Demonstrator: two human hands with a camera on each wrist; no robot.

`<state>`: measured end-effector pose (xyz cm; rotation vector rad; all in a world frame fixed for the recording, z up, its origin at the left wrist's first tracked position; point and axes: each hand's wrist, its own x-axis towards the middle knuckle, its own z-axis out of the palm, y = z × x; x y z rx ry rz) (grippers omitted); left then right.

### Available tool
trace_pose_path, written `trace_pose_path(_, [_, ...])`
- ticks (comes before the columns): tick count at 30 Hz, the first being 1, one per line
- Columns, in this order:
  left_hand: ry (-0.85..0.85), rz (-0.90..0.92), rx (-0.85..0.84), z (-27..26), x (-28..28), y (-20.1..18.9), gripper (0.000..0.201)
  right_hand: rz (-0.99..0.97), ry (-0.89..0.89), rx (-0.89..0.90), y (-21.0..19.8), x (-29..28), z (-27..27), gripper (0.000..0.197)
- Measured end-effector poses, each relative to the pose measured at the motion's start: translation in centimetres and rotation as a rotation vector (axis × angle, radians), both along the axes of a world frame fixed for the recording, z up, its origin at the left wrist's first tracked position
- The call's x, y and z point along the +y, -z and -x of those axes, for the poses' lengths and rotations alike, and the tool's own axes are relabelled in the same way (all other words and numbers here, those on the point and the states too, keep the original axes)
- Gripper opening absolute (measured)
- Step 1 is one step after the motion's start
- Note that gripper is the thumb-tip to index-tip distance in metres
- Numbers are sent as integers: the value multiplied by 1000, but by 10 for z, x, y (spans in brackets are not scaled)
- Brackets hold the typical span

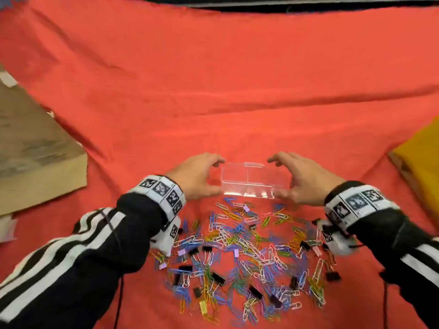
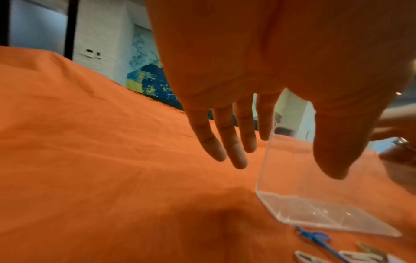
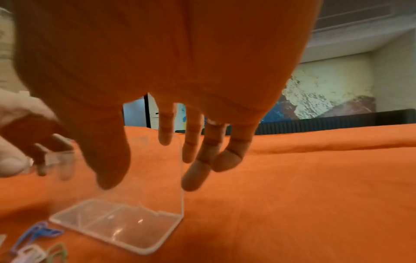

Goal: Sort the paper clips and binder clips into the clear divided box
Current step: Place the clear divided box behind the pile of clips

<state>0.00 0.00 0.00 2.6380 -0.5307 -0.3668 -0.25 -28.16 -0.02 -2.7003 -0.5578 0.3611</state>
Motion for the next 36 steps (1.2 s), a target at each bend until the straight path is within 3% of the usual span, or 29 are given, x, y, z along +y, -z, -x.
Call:
trace_pose_path(5, [32, 37, -16, -9, -14, 24, 46, -25, -18, -45, 7, -20, -13, 47])
trace_pose_path(10, [83, -9, -168, -11, -34, 30, 47, 38, 7, -126, 6, -37, -16, 49])
trace_pose_path(17, [141, -68, -202, 5, -22, 33, 45, 54, -60, -151, 7, -28, 0, 49])
trace_pose_path(19, [128, -116, -232, 15, -16, 40, 48, 58, -77, -154, 10, -25, 5, 59])
trace_pose_path(22, [63, -199, -295, 37, -3, 45, 47, 0, -45, -166, 9, -32, 20, 97])
trace_pose_path(23, [39, -217, -337, 47, 2, 44, 45, -13, -12, -210, 8, -38, 28, 98])
trace_pose_path(24, [23, -238, -377, 59, 6, 42, 44, -13, 12, -273, 5, -46, 39, 88])
trace_pose_path(28, [-24, -265, -377, 108, 24, 23, 33, 94, 21, -367, -7, -73, 93, 17])
trace_pose_path(32, [-114, -410, -356, 145, 48, -2, 22, 160, -14, -289, -5, -92, 140, 8])
trace_pose_path(36, [-231, -501, -397, 163, 84, 8, 13, 143, -29, -271, 9, -88, 148, 15])
